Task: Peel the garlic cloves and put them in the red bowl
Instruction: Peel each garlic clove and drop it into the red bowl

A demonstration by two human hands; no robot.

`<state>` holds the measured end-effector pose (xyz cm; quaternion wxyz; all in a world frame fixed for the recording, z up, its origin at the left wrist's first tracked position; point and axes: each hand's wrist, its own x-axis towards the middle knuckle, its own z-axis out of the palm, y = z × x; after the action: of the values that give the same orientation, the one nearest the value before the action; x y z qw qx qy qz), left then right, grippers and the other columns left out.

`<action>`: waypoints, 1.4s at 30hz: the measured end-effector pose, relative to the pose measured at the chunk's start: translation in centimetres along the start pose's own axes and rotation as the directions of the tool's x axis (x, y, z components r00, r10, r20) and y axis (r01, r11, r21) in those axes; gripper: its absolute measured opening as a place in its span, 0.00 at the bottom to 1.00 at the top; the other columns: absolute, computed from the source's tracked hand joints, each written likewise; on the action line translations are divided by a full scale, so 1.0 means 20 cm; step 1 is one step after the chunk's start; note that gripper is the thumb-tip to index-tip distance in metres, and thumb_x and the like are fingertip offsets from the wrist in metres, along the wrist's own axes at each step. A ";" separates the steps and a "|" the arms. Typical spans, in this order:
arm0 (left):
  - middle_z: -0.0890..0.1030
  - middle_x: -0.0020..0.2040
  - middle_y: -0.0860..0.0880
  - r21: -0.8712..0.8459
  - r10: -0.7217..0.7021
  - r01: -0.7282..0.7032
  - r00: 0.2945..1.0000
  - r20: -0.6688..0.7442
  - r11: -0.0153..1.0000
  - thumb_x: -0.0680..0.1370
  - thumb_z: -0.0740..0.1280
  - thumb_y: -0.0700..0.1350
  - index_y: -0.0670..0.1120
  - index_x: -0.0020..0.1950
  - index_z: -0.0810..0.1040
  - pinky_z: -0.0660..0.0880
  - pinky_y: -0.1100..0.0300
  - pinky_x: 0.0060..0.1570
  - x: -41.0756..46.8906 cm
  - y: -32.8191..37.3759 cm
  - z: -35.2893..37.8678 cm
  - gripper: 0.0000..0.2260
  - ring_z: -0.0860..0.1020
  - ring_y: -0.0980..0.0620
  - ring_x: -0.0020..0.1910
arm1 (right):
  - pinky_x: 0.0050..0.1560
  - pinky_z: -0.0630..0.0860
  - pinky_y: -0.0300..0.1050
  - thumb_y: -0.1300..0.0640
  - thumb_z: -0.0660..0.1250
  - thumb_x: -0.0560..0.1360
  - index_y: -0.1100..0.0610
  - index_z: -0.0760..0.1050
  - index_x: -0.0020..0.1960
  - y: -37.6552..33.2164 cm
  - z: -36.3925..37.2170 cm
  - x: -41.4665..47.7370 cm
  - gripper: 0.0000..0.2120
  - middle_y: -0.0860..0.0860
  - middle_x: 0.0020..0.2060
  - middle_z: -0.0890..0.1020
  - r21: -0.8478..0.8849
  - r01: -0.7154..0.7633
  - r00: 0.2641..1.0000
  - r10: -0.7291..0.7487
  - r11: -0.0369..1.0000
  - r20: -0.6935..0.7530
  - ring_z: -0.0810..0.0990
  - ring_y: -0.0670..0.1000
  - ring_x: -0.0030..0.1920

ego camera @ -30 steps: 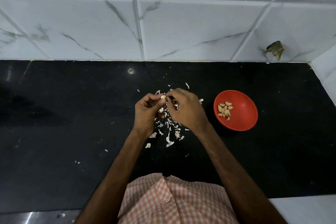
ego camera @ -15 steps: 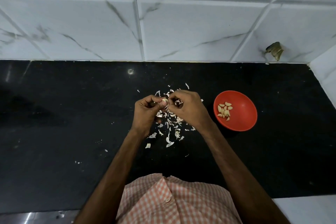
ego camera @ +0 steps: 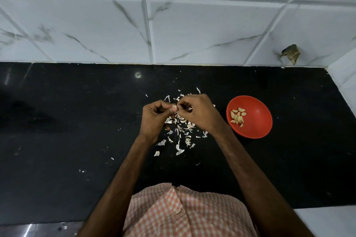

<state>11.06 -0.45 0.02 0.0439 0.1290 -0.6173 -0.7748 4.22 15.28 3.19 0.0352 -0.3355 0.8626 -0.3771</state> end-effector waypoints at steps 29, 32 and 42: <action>0.83 0.54 0.49 -0.308 -0.133 0.170 0.982 0.136 0.936 0.78 0.67 0.44 0.46 0.64 0.80 0.78 0.61 0.35 -0.03 0.04 -0.14 0.15 0.77 0.57 0.41 | 0.45 0.75 0.36 0.68 0.68 0.78 0.59 0.80 0.53 0.10 0.26 -0.10 0.07 0.50 0.48 0.83 -0.022 -0.327 0.937 0.322 0.945 -0.136 0.79 0.39 0.42; 0.82 0.52 0.50 -0.310 -0.157 0.195 0.977 0.144 0.931 0.78 0.68 0.44 0.46 0.67 0.79 0.78 0.61 0.34 -0.03 0.04 -0.16 0.17 0.78 0.58 0.40 | 0.44 0.81 0.45 0.54 0.69 0.80 0.58 0.83 0.52 0.05 0.27 -0.10 0.08 0.49 0.41 0.85 -0.014 -0.401 0.895 0.388 0.916 -0.219 0.83 0.45 0.40; 0.83 0.52 0.43 -0.253 -0.107 0.147 0.980 0.166 0.956 0.76 0.69 0.42 0.42 0.67 0.76 0.81 0.56 0.37 -0.02 0.06 -0.17 0.19 0.83 0.50 0.46 | 0.47 0.79 0.35 0.64 0.69 0.78 0.60 0.82 0.52 -0.20 0.24 -0.09 0.05 0.50 0.47 0.85 0.125 -0.116 0.891 0.159 0.985 -0.424 0.82 0.44 0.48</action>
<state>12.31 -3.88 0.50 -0.0361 0.1024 -0.5006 -0.8588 9.27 11.42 2.08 -0.1144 -0.1796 0.8510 -0.4800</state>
